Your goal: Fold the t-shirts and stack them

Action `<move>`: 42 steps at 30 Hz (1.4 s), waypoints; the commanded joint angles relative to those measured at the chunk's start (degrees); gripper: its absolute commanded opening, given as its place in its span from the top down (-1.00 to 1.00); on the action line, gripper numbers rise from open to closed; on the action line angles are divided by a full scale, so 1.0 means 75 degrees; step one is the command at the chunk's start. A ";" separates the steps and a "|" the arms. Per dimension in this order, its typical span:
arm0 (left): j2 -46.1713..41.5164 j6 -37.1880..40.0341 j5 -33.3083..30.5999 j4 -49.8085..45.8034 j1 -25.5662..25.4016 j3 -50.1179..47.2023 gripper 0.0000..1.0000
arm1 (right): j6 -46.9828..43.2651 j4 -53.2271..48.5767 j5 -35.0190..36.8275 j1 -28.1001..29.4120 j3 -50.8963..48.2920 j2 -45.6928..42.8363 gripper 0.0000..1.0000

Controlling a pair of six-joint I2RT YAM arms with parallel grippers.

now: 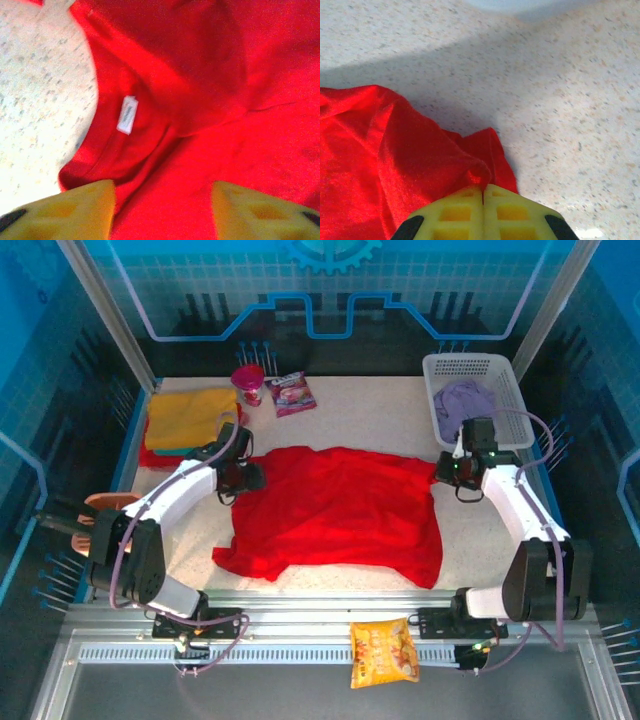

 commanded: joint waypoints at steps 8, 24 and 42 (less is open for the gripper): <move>0.2109 0.0559 0.0756 -0.0352 0.0266 0.3253 -0.15 | -0.0087 0.0029 -0.0637 -0.0007 -0.0047 -0.0027 1.00; 0.2472 0.0626 0.0014 -0.0506 -0.0220 0.2842 0.18 | -0.0115 0.0162 -0.0980 0.0064 0.0019 0.0201 1.00; 0.2994 0.0520 -0.1959 -0.0354 -0.0957 0.2501 0.76 | -0.0184 0.0133 -0.1040 0.0119 0.0011 0.0205 1.00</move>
